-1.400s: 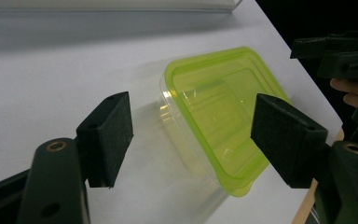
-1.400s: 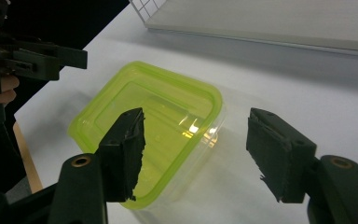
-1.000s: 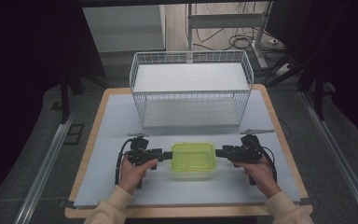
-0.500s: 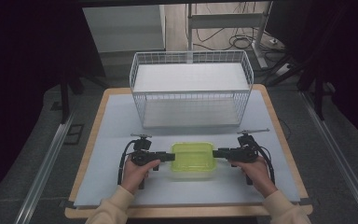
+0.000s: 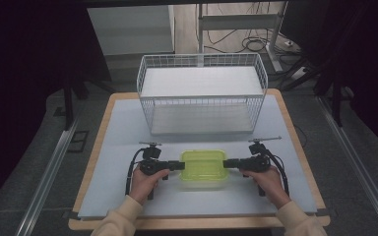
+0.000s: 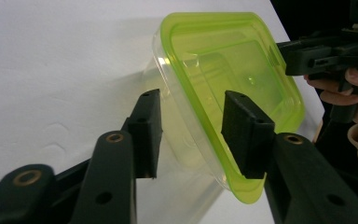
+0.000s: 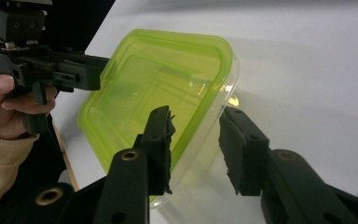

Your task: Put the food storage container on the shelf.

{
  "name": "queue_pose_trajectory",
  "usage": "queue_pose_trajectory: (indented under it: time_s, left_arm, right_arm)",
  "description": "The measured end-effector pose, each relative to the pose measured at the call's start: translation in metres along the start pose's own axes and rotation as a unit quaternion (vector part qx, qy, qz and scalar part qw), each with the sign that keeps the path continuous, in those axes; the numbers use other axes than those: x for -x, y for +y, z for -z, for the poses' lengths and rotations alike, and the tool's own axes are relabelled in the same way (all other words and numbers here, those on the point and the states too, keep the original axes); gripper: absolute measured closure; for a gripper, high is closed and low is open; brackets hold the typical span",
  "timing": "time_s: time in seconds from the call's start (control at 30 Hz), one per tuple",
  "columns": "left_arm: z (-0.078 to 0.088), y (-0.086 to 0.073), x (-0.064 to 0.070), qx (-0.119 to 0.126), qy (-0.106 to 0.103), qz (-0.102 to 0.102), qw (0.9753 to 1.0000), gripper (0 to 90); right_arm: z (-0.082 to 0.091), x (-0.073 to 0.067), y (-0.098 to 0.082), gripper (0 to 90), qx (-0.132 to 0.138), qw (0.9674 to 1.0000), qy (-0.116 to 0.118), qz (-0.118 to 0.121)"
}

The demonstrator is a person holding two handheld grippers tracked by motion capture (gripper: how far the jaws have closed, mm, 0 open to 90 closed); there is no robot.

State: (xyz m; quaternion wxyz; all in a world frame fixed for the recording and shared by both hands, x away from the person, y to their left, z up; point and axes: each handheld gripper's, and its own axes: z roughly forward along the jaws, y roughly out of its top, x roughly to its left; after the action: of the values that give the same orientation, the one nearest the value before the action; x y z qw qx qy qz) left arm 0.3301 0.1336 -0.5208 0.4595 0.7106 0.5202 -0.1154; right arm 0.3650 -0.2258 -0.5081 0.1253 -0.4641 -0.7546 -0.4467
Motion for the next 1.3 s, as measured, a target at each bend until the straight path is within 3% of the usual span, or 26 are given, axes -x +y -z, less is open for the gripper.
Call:
queue_pose_trajectory:
  time_s: [0.53,0.9,1.3]
  left_arm:
    - [-0.001,-0.001,0.002,-0.015,-0.019,-0.004,0.9997,71.8]
    - [0.007,-0.001,0.005,0.005,-0.029,0.000,0.9996,80.3]
    - [0.013,-0.002,0.010,0.016,-0.032,-0.004,0.9994,80.8]
  right_arm:
    - [-0.003,-0.002,-0.001,72.7,-0.014,0.9998,0.012,-0.008]
    - [0.004,-0.007,0.001,80.9,0.000,0.9997,0.020,-0.014]
    - [0.008,-0.011,0.003,81.6,0.008,0.9993,0.031,-0.017]
